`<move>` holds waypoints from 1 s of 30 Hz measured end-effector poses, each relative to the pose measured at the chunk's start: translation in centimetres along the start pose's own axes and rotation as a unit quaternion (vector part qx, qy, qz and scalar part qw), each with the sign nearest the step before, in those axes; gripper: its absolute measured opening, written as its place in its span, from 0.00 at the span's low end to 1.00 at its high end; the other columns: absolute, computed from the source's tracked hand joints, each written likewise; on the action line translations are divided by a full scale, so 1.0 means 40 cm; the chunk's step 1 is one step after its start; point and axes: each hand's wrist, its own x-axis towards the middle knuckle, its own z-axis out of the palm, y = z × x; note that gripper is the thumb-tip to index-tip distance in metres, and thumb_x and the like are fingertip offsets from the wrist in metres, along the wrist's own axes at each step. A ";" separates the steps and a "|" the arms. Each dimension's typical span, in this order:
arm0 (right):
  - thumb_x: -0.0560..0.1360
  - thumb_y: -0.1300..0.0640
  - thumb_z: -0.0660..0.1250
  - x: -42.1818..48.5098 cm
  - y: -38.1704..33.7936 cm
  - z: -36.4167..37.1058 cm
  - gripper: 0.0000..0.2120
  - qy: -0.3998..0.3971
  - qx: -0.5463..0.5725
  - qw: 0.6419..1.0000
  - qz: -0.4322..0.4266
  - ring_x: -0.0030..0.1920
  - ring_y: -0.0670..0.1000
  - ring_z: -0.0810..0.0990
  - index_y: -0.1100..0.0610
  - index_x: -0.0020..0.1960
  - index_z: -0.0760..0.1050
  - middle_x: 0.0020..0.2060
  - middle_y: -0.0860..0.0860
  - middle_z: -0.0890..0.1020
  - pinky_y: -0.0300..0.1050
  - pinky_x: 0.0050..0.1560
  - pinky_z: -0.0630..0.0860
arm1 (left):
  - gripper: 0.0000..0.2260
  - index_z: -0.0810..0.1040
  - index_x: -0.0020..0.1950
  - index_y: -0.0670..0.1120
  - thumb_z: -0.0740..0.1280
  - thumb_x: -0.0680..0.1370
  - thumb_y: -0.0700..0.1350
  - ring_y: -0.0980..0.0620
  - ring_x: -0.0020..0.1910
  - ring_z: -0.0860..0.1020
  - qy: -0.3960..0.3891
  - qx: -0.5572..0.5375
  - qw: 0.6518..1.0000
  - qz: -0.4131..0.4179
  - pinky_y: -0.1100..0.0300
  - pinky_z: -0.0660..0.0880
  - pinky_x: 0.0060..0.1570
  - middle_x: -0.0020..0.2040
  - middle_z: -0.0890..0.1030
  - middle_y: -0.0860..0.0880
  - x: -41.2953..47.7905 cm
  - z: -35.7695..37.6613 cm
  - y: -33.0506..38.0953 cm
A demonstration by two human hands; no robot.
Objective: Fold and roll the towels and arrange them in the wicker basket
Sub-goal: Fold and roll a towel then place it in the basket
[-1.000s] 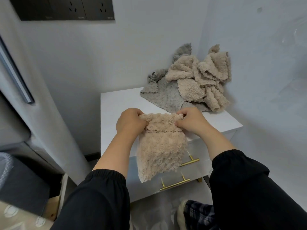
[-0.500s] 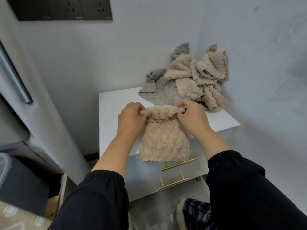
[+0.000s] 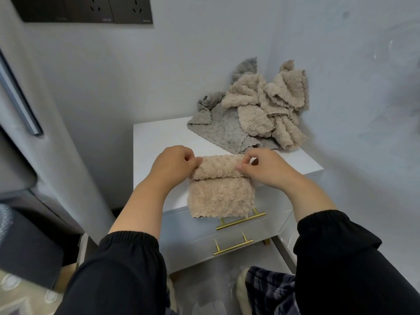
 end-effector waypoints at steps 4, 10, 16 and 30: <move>0.76 0.52 0.67 0.001 0.010 0.019 0.11 0.027 0.005 1.000 0.013 0.40 0.45 0.75 0.57 0.39 0.74 0.37 0.47 0.78 0.41 0.38 0.67 | 0.09 0.76 0.42 0.46 0.72 0.74 0.50 0.52 0.44 0.74 -0.007 -0.001 1.000 -0.022 0.58 0.68 0.42 0.46 0.76 0.51 0.001 0.008 -0.008; 0.75 0.57 0.69 0.006 0.012 0.025 0.18 -0.008 0.111 0.991 0.070 0.41 0.47 0.74 0.54 0.62 0.69 0.52 0.48 0.73 0.32 0.33 0.69 | 0.21 0.72 0.67 0.46 0.71 0.75 0.48 0.52 0.52 0.73 -0.060 -0.054 0.996 -0.042 0.61 0.67 0.52 0.58 0.74 0.49 0.000 0.021 -0.019; 0.72 0.65 0.70 0.023 -0.002 0.026 0.22 0.009 0.110 0.992 0.056 0.37 0.46 0.74 0.53 0.64 0.72 0.44 0.48 0.73 0.34 0.33 0.71 | 0.20 0.76 0.65 0.45 0.72 0.74 0.44 0.54 0.51 0.71 -0.029 -0.053 0.997 -0.037 0.63 0.66 0.51 0.58 0.77 0.48 0.013 0.026 -0.005; 0.68 0.69 0.69 0.035 0.009 0.062 0.16 0.216 -0.083 0.970 -0.074 0.55 0.55 0.68 0.58 0.55 0.77 0.49 0.51 0.74 0.43 0.54 0.65 | 0.11 0.79 0.48 0.42 0.67 0.69 0.31 0.47 0.51 0.71 0.187 0.031 0.978 0.089 0.61 0.61 0.43 0.47 0.75 0.48 0.028 0.061 0.008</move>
